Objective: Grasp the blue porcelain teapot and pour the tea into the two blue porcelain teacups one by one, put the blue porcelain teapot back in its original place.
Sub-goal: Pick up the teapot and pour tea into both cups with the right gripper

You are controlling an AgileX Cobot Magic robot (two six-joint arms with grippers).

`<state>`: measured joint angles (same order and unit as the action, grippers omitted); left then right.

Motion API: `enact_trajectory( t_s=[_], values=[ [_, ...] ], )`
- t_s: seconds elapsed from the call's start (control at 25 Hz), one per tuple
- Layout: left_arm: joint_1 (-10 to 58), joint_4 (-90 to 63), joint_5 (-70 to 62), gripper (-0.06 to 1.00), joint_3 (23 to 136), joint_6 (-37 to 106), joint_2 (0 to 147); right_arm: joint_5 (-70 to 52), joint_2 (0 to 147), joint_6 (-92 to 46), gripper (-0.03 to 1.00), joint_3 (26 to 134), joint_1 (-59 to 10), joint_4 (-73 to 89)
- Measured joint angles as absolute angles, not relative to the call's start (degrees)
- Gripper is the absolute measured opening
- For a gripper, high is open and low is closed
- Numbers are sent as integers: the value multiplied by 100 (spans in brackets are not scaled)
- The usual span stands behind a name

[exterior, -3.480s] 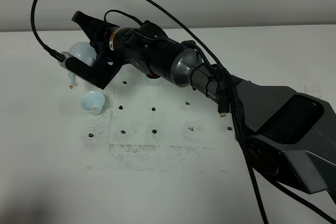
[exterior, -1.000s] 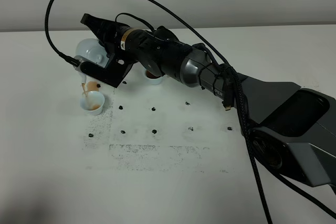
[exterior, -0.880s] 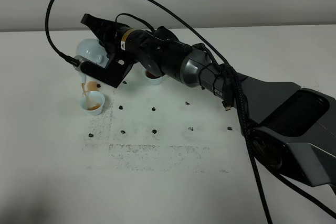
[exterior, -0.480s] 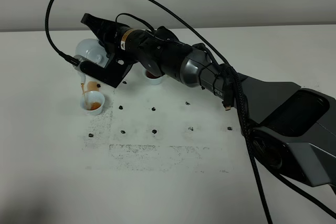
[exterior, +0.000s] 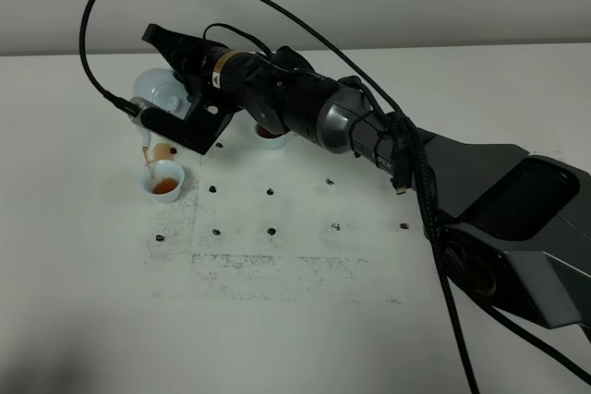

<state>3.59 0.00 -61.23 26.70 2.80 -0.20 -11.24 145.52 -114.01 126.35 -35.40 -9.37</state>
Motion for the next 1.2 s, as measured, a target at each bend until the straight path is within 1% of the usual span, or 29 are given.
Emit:
enact_trajectory(
  t_s=[1.2],
  values=[
    [359, 0, -6123, 66, 2670, 285, -20, -1331, 14552, -11406, 9, 12635, -3487, -937]
  ],
)
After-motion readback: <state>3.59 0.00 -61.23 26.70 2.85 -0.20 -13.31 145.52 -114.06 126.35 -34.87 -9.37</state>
